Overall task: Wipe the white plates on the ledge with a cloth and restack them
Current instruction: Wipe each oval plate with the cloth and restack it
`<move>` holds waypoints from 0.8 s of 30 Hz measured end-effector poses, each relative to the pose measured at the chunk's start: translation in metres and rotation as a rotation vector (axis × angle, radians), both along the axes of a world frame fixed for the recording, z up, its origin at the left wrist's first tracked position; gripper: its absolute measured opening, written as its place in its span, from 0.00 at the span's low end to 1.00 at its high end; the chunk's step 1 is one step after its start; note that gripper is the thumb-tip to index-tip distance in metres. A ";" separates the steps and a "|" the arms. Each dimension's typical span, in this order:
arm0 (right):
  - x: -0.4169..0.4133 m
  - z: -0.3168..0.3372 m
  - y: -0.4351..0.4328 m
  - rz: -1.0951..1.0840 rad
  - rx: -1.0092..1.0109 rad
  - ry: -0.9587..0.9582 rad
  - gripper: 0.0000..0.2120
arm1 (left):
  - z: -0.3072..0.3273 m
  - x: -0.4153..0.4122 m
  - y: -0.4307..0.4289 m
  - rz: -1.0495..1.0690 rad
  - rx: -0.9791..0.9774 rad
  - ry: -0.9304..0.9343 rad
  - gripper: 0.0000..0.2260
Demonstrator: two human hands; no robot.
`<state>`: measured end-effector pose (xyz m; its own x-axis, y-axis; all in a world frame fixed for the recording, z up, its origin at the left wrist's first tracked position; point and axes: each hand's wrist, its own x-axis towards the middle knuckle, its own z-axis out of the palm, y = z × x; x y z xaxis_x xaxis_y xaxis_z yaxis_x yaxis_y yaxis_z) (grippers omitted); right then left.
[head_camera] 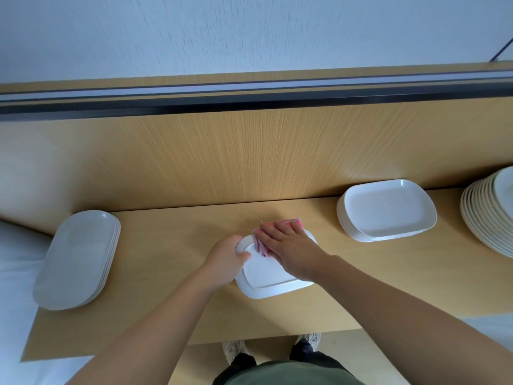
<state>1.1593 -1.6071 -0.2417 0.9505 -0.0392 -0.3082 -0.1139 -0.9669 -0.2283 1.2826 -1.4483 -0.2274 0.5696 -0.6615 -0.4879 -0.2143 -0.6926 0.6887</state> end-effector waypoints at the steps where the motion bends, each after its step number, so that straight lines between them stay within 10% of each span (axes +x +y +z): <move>1: -0.002 0.000 -0.003 -0.016 0.021 0.010 0.26 | -0.001 0.000 0.001 0.009 0.005 -0.002 0.07; 18: -0.062 -0.031 0.010 -0.650 0.329 -0.103 0.27 | 0.003 -0.009 0.010 0.217 0.033 0.087 0.11; 24: -0.054 -0.021 -0.010 -0.476 0.287 -0.071 0.21 | -0.001 -0.015 0.031 0.021 0.003 0.255 0.35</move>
<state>1.1053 -1.6166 -0.2629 0.8672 -0.3933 -0.3056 -0.4976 -0.7104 -0.4978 1.2680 -1.4175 -0.2281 0.4412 -0.6492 -0.6195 -0.0191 -0.6970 0.7168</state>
